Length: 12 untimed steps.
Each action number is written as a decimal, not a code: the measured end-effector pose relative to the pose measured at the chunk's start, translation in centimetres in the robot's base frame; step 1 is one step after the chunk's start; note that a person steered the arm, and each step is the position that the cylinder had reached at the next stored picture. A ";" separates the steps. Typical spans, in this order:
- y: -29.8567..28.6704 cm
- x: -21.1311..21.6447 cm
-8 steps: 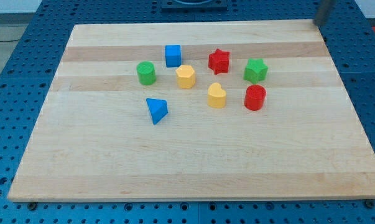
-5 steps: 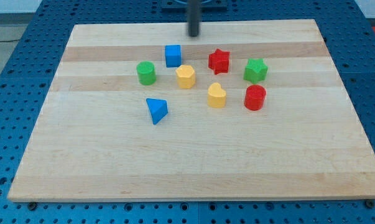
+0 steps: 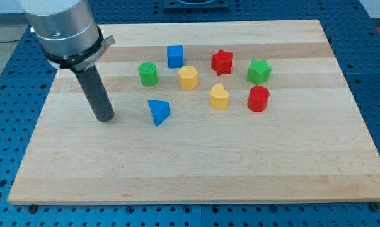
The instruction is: Push the blue triangle towards the right of the board
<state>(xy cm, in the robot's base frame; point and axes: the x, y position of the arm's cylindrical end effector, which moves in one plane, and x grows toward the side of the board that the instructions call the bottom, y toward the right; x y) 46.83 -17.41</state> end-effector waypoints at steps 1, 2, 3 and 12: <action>1.1 0.0; 4.9 0.0; 6.2 -0.1; 14.3 -2.6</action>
<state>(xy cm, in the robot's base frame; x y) 44.19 -3.14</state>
